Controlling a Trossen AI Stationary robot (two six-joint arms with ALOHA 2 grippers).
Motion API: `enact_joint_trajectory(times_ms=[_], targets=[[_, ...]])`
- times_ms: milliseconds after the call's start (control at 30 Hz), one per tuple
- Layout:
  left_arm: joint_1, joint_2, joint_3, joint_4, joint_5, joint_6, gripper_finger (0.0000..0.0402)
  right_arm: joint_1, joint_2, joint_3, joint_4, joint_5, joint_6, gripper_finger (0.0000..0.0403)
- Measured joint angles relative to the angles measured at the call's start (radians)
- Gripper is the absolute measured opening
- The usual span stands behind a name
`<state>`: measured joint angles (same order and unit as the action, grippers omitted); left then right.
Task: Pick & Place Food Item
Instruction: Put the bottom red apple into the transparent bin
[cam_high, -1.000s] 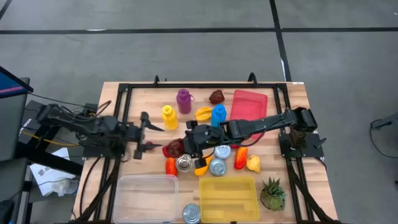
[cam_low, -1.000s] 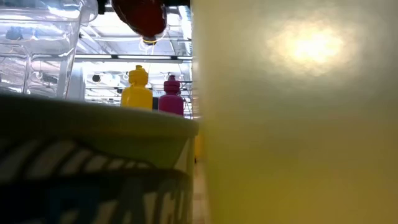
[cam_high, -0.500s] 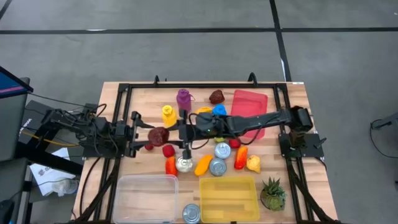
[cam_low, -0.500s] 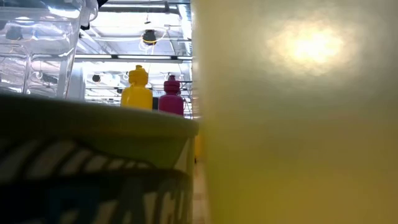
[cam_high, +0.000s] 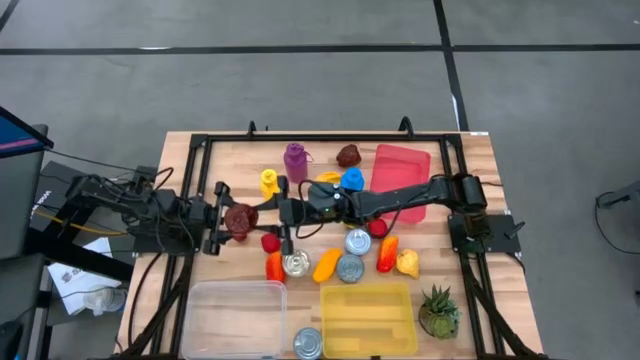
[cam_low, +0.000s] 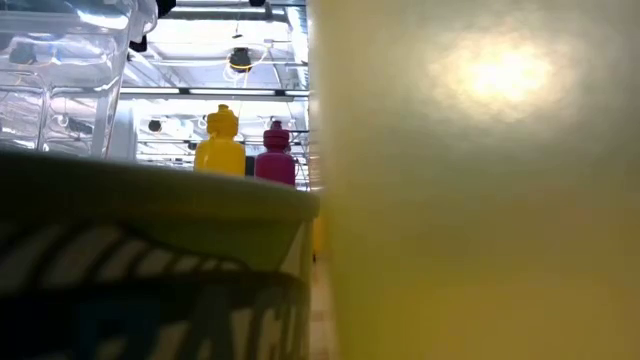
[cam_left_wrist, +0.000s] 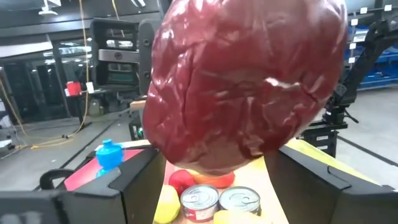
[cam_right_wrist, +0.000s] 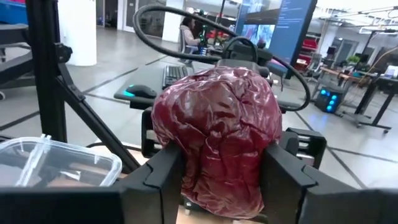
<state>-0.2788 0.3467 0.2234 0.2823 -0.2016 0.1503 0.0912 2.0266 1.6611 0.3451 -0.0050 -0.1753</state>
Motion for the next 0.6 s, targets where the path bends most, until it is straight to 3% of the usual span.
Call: enact_joint_trajectory(times_ms=[400,600], targets=[[-0.001,0.022,0.000,0.020,0.041,0.029,0.0263,-0.004,-0.003,0.002,-0.061,-0.007,0.000,0.0156],[-0.001,0.022,0.000,0.020,0.064,0.000,0.0297,-0.006,-0.002,0.002,-0.065,-0.007,0.000,0.0156]])
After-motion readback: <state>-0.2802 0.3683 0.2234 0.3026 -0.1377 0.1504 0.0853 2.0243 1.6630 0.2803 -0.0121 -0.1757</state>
